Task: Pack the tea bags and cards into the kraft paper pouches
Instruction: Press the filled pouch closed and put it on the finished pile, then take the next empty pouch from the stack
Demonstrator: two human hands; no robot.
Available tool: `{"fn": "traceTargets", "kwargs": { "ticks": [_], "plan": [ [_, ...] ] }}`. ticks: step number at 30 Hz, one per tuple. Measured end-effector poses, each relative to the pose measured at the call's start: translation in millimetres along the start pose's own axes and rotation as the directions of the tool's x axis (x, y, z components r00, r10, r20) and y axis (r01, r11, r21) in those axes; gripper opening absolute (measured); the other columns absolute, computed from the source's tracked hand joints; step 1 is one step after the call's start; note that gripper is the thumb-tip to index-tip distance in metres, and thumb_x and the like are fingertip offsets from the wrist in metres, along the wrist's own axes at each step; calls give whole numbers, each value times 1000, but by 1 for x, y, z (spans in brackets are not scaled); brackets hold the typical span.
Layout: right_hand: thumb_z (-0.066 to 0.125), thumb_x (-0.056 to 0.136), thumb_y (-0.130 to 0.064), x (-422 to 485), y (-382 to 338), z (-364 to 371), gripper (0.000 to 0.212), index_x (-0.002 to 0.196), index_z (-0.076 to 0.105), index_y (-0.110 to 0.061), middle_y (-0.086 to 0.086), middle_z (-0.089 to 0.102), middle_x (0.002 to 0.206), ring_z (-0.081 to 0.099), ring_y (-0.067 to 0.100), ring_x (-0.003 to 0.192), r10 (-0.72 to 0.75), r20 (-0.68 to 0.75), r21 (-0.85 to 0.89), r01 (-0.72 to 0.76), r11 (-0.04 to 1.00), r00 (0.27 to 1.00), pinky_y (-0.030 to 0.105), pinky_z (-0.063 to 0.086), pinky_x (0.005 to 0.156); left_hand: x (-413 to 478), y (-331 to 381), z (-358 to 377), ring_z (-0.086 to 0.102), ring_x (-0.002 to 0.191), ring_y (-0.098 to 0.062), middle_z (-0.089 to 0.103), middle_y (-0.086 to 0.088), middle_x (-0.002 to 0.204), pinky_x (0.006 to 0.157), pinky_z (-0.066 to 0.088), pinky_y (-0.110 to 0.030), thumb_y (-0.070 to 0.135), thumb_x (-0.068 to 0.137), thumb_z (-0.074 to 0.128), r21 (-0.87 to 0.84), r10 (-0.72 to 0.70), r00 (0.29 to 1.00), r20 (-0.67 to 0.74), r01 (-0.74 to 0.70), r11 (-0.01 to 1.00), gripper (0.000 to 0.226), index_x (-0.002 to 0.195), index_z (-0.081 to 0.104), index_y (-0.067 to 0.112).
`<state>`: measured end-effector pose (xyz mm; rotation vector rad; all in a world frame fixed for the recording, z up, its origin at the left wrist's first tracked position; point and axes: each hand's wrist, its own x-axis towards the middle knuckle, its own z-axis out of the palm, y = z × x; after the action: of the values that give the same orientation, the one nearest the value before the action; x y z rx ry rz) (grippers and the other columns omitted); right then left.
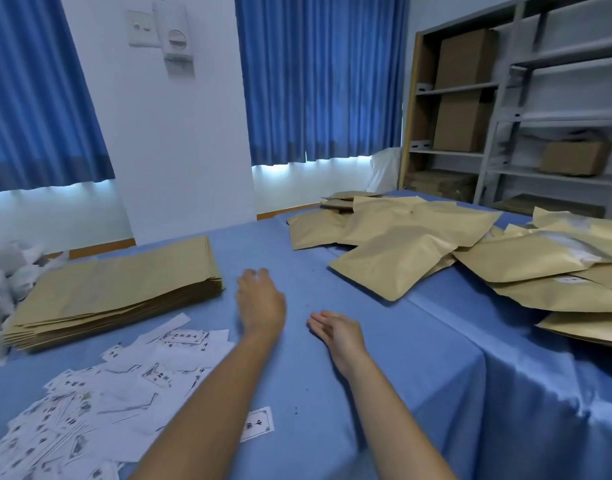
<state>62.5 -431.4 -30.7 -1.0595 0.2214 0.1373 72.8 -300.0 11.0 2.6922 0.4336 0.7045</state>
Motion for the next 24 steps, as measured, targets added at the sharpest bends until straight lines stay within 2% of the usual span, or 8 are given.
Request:
{"fn": "traceTargets", "kwargs": {
  "ticks": [4, 7, 9, 12, 15, 19, 22, 24],
  "plan": [
    [34, 94, 11, -4, 17, 30, 28, 115, 51, 19, 36, 59, 113, 60, 35, 94, -21, 6, -116, 22, 993, 1000, 36, 49, 92, 28, -88, -19, 7, 145, -30, 10, -15, 156, 113, 20, -45, 22, 94, 50, 442, -110, 994, 6, 96, 892, 70, 149, 9, 9],
    [34, 93, 11, -3, 27, 45, 29, 113, 53, 20, 37, 60, 111, 60, 33, 92, -25, 2, -139, 25, 990, 1000, 32, 53, 84, 37, -142, -24, 2, 146, -27, 10, -6, 159, 115, 16, -48, 20, 92, 55, 518, -160, 980, 120, 75, 852, 85, 150, -5, 8],
    [34, 93, 11, -2, 32, 53, 28, 111, 54, 19, 36, 61, 109, 61, 32, 89, -33, 9, -170, 34, 985, 999, 23, 55, 71, 35, -159, -26, 17, 144, -24, 28, -5, 153, 112, 23, -43, 21, 89, 60, 555, -109, 988, 112, 29, 831, 86, 151, 1, 7],
    [36, 92, 10, -1, 40, 64, 26, 102, 59, 14, 33, 64, 105, 63, 31, 81, -38, -13, -233, 34, 972, 999, 18, 54, 66, 28, -169, -33, 47, 118, -21, 56, -2, 123, 93, 38, -31, 20, 94, 51, 600, 26, 1000, 8, -26, 800, 49, 138, 32, 10],
    [38, 90, 10, 0, 47, 75, 22, 89, 61, 11, 32, 66, 93, 60, 23, 68, -50, -94, -285, 21, 958, 994, 15, 51, 56, 19, -174, -50, 53, 103, -23, 60, -2, 107, 82, 38, -31, 5, 90, 47, 564, 106, 994, -4, -85, 822, 22, 109, 52, 15],
    [50, 89, 6, -14, 59, 111, 20, 72, 59, 1, 20, 61, 74, 56, 20, 64, -21, 18, -319, 26, 947, 1000, 22, 49, 63, -6, -191, -81, 62, 60, -32, 64, -16, 68, 51, 49, -34, -22, 50, 72, 273, 276, 942, -192, -219, 937, 36, 80, 70, -2],
    [63, 90, -7, -43, 70, 158, 5, 86, 65, -5, 11, 68, 89, 67, 22, 81, 0, 283, -196, 58, 979, 959, 22, 56, 67, -31, -223, -96, 67, 71, -33, 71, -18, 83, 60, 54, -36, -21, 53, 67, 134, 396, 864, -312, -373, 918, 41, 90, 73, -4],
    [60, 93, -14, -60, 74, 191, 9, 94, 62, -6, 9, 69, 91, 68, 21, 84, 63, 390, -25, -58, 998, 919, 26, 56, 69, -45, -250, -111, 68, 82, -30, 71, -15, 92, 71, 56, -35, -24, 61, 58, 34, 443, 844, -304, -455, 890, 41, 93, 73, -2]
  ]
}}
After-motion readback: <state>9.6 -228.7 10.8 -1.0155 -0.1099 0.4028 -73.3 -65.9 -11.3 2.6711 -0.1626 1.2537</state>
